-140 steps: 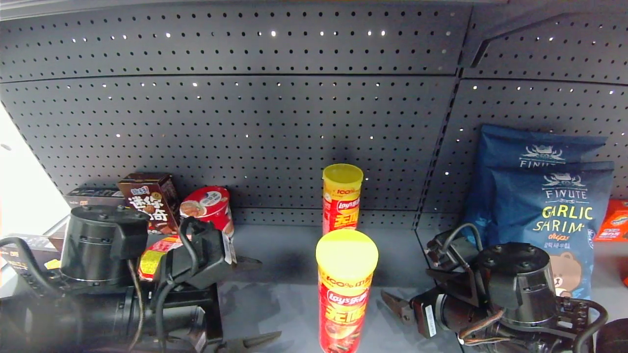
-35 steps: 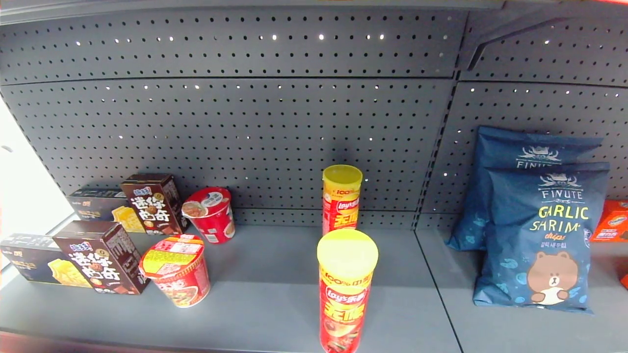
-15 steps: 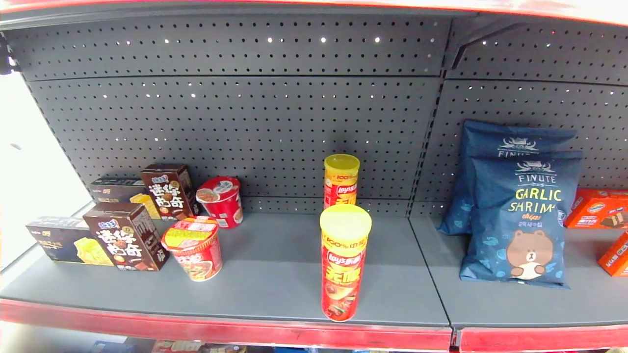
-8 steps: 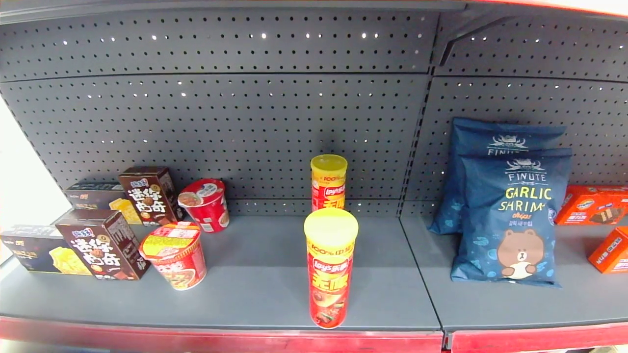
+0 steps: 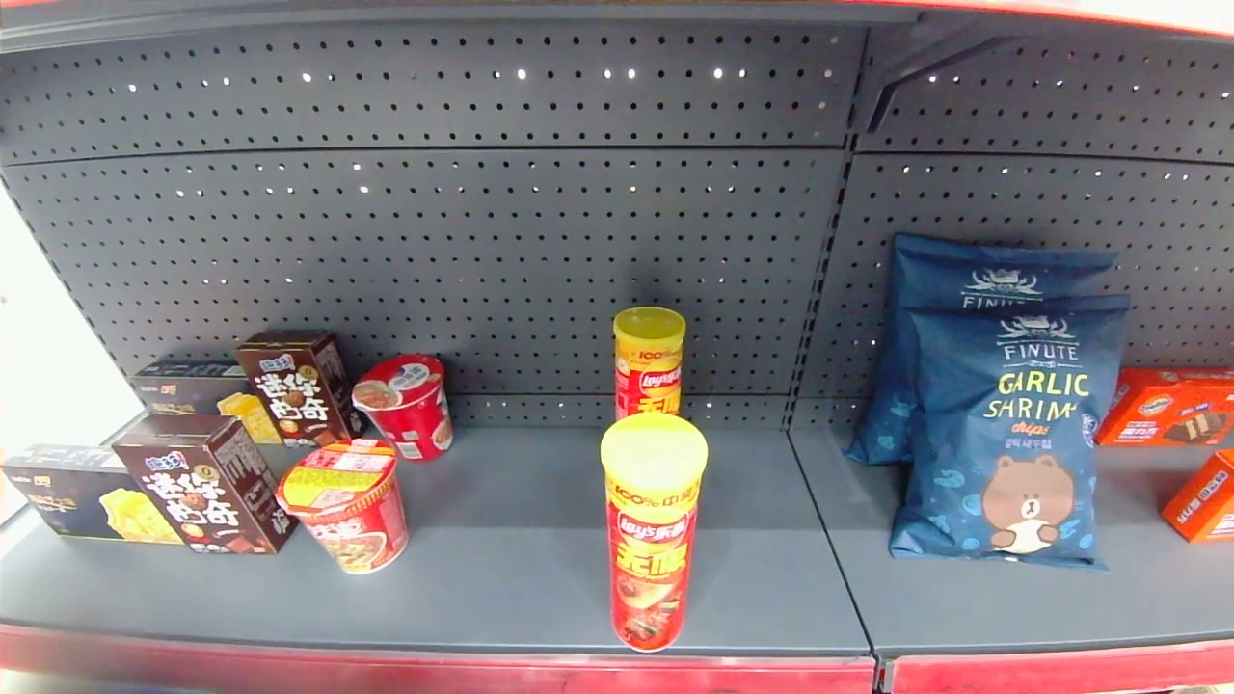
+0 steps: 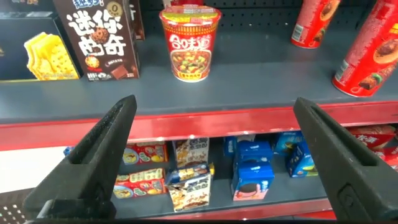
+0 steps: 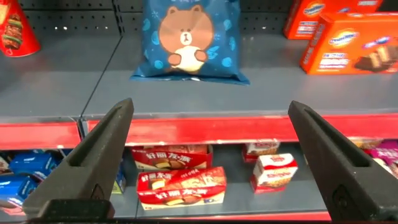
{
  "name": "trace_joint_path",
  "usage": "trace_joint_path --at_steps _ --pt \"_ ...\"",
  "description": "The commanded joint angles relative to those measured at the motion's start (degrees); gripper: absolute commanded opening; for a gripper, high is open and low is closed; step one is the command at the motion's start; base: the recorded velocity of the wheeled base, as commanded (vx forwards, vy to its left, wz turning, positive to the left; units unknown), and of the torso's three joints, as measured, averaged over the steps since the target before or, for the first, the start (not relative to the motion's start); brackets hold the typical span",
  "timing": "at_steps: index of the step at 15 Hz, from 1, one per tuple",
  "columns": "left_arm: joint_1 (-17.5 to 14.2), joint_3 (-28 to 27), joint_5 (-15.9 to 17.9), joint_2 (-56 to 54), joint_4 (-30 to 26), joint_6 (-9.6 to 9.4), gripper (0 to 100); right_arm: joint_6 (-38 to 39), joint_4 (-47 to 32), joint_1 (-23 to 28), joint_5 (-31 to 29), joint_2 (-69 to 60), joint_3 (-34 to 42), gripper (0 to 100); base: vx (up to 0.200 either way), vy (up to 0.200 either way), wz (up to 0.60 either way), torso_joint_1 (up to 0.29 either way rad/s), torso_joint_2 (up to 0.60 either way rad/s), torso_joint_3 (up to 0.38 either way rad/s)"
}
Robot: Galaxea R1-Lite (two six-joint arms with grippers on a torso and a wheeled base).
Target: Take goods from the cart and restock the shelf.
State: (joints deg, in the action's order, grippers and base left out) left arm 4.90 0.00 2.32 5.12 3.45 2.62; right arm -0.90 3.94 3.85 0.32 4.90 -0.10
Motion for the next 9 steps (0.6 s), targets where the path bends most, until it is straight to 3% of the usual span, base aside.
trace_joint_path --at_steps 1,6,8,9 --pt "0.02 0.00 0.06 0.15 -0.02 -0.07 100 -0.06 0.02 0.01 0.03 0.20 0.01 100 0.000 0.000 0.00 0.000 0.00 0.000" --pt "0.02 0.00 0.06 0.15 -0.02 0.19 100 -0.15 0.02 0.01 0.03 0.20 0.01 100 0.000 0.000 0.00 0.000 0.00 0.000" --pt "0.02 0.00 0.14 0.15 -0.02 0.02 100 -0.15 0.02 0.01 0.03 0.20 0.01 100 0.000 0.200 0.00 0.000 0.00 0.002" --pt "0.02 0.00 0.14 0.15 -0.02 -0.07 100 -0.15 0.02 0.01 0.47 0.20 0.01 100 0.000 0.000 0.00 0.000 0.00 0.000"
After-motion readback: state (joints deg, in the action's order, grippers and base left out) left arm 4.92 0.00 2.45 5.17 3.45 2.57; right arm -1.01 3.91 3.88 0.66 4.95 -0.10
